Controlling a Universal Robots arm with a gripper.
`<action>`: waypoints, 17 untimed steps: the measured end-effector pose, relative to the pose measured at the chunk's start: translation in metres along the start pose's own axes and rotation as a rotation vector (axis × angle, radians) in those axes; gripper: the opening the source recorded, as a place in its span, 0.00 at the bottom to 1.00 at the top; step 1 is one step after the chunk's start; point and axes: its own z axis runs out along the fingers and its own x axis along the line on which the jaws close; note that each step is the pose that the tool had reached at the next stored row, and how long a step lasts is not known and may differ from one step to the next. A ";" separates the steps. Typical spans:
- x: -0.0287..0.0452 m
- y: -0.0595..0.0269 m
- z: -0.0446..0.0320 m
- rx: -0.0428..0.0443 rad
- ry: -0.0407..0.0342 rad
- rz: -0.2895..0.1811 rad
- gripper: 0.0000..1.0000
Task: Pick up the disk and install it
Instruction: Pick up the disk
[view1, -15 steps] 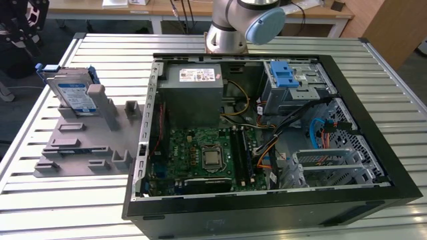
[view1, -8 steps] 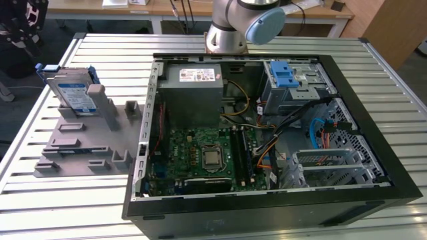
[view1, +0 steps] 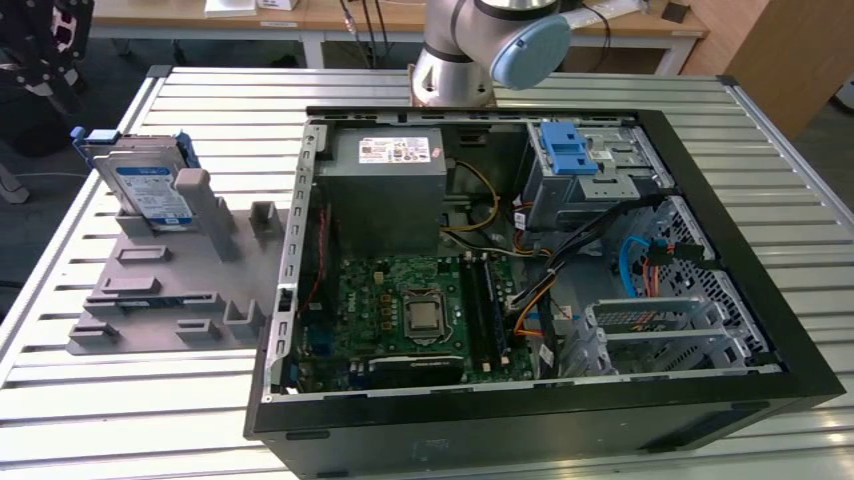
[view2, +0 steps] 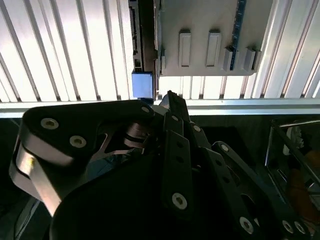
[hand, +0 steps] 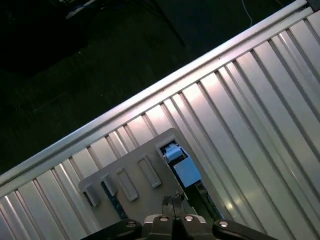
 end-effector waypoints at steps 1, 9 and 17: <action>0.0000 0.0000 0.0001 0.0005 0.0004 -0.017 0.11; 0.0000 0.0000 0.0010 0.0048 0.0019 -0.151 0.11; 0.0000 -0.0001 0.0020 0.0118 -0.0019 -0.272 0.11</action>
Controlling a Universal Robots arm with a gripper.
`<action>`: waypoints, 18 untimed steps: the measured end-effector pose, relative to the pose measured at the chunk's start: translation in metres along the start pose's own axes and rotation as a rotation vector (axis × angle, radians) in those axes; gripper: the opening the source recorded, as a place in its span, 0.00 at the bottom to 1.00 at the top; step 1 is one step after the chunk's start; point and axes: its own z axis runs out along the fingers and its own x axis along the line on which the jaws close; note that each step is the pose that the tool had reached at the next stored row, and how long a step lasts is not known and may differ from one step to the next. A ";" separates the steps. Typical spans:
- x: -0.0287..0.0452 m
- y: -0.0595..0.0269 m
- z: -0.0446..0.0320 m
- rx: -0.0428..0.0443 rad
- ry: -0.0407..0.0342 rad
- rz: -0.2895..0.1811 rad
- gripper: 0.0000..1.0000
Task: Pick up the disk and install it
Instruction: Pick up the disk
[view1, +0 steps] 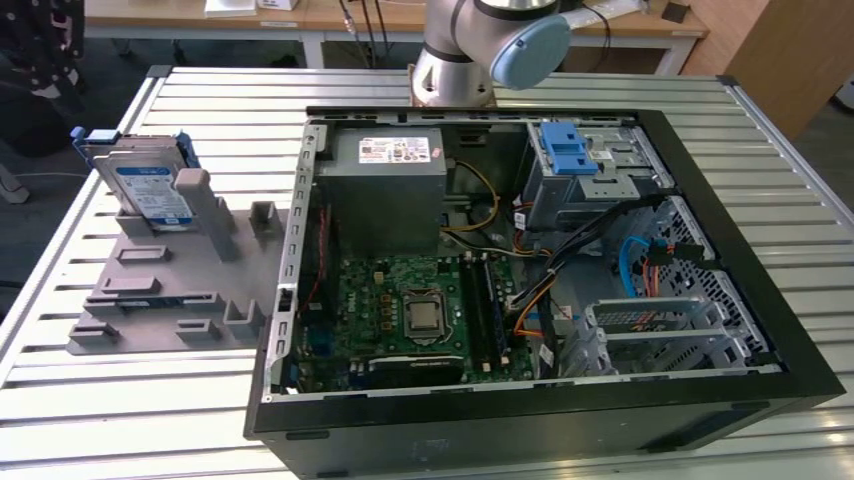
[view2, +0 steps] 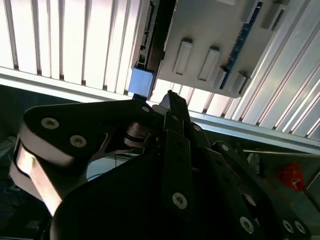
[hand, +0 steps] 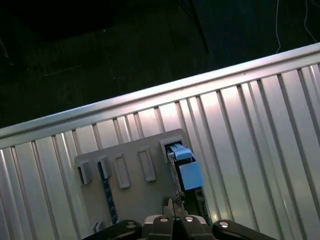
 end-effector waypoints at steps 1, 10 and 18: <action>0.0000 0.0000 0.0001 0.0005 -0.0001 -0.016 0.11; 0.0000 0.0000 0.0009 0.0026 0.0017 -0.161 0.11; -0.0008 0.0001 0.0028 0.0032 0.0029 -0.211 0.11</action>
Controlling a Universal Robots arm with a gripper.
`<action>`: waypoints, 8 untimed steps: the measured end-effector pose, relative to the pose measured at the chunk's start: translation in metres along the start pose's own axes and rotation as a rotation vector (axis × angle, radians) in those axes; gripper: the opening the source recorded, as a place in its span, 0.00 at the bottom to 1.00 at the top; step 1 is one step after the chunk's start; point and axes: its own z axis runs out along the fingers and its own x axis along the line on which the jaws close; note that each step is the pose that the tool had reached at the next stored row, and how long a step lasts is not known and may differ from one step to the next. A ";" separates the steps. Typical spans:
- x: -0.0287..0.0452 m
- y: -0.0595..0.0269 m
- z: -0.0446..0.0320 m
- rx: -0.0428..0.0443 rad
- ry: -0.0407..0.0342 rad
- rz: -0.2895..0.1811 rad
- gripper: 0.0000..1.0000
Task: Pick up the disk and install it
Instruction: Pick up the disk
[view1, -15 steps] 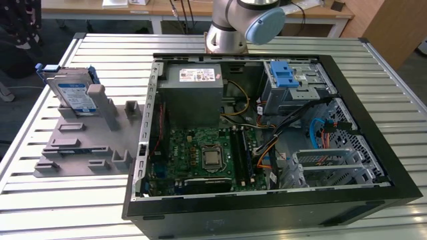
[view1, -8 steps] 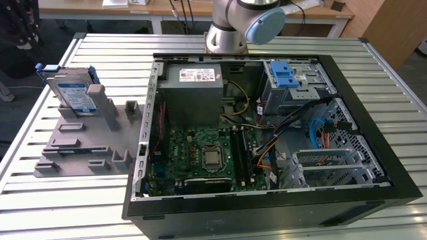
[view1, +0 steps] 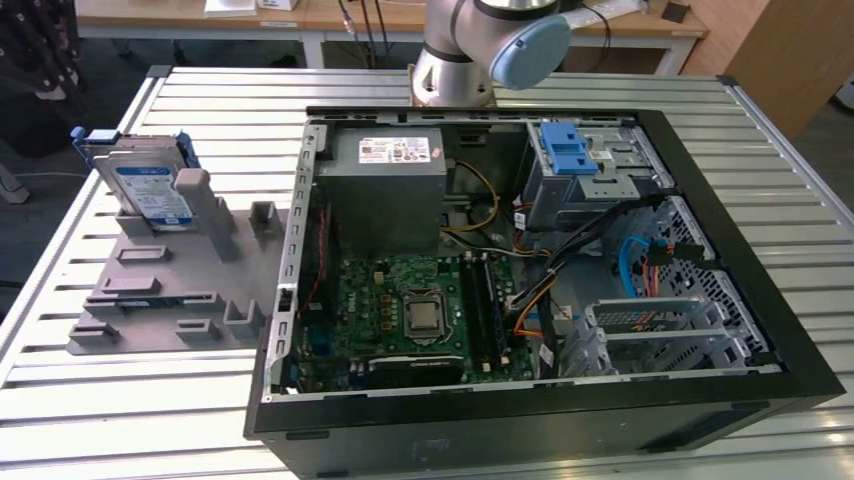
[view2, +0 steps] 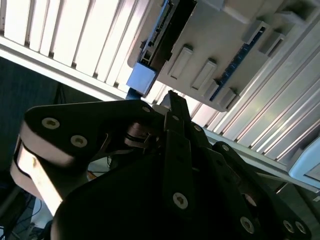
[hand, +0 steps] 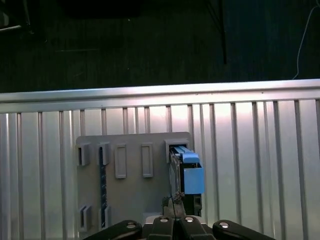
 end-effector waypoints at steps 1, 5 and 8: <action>-0.0001 0.0000 0.0005 -0.0001 -0.0001 0.005 0.11; -0.0025 0.0001 0.0030 -0.0001 -0.0007 0.032 0.11; -0.0093 0.0004 0.0046 0.0000 -0.0004 0.035 0.11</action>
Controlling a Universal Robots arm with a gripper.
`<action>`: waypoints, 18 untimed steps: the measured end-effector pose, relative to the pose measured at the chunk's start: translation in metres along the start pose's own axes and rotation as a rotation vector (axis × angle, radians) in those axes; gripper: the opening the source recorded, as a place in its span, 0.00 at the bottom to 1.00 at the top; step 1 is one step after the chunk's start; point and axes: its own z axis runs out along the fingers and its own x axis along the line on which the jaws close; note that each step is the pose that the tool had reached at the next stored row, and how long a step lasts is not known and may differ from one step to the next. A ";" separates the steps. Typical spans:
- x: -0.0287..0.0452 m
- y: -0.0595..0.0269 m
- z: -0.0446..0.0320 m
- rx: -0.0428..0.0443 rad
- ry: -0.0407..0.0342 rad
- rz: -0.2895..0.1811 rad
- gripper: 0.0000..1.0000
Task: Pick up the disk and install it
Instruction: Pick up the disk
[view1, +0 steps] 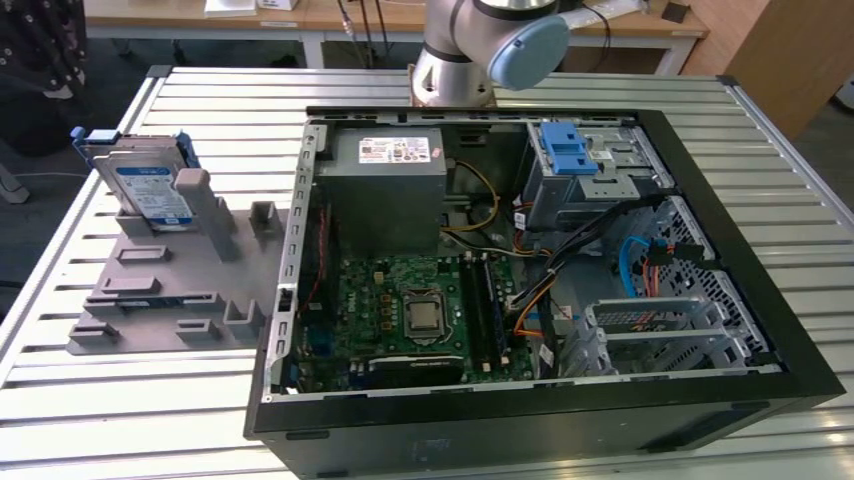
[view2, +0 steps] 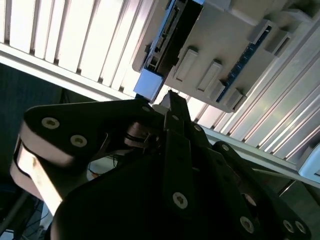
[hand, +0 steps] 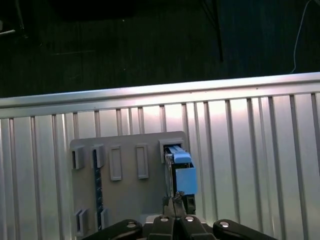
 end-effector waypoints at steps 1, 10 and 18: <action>-0.0011 0.0001 0.0005 0.0001 0.0001 0.000 0.11; -0.0026 0.0018 0.0094 0.0093 -0.0023 0.000 0.47; -0.0030 0.0021 0.0203 0.0128 -0.0075 -0.065 0.59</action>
